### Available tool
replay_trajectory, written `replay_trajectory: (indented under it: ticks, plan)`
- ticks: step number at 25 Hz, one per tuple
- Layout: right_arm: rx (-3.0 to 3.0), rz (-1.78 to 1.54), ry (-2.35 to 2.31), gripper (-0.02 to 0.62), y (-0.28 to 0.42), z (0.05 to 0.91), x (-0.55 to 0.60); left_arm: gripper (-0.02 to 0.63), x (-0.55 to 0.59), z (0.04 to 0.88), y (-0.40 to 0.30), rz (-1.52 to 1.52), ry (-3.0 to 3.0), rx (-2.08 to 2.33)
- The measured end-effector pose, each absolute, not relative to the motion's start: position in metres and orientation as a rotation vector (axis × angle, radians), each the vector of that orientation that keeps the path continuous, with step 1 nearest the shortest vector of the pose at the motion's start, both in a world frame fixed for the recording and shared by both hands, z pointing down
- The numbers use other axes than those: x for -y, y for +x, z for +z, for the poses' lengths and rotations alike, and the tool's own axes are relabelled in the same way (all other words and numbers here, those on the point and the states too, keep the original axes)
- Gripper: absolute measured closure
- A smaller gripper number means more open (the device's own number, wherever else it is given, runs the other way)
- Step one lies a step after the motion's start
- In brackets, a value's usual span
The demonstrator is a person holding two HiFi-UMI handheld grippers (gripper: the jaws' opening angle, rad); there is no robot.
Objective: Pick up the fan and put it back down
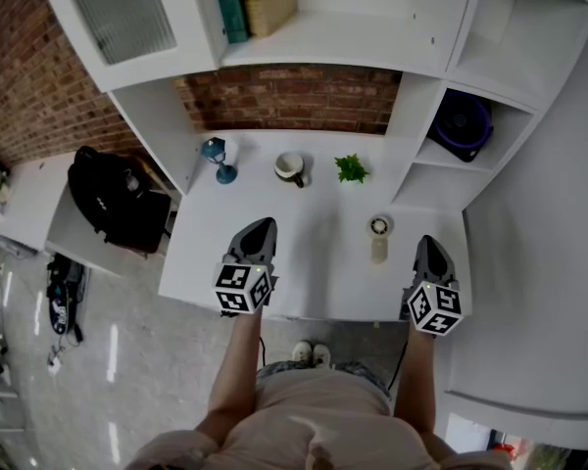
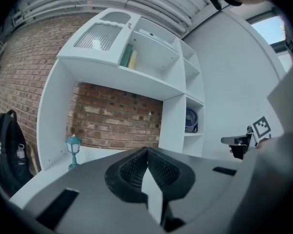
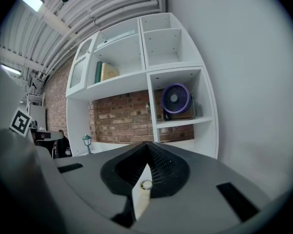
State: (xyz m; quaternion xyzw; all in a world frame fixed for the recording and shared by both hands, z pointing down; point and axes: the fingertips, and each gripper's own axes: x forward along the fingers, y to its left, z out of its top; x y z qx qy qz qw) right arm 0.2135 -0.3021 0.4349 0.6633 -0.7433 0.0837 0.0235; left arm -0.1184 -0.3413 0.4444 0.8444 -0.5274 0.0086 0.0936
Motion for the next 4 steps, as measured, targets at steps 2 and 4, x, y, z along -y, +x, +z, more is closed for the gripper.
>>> replay_trajectory:
  ticks: [2, 4]
  plan:
    - [2.3, 0.26, 2.055, 0.581, 0.2139, 0.436, 0.3014, 0.578, 0.3407, 0.4452, -0.1186, 0.024, 2.504, 1.565]
    - [2.298, 0.261, 2.056, 0.581, 0.2138, 0.4367, 0.3006, 0.578, 0.3397, 0.4458, -0.1193, 0.023, 2.501, 1.566]
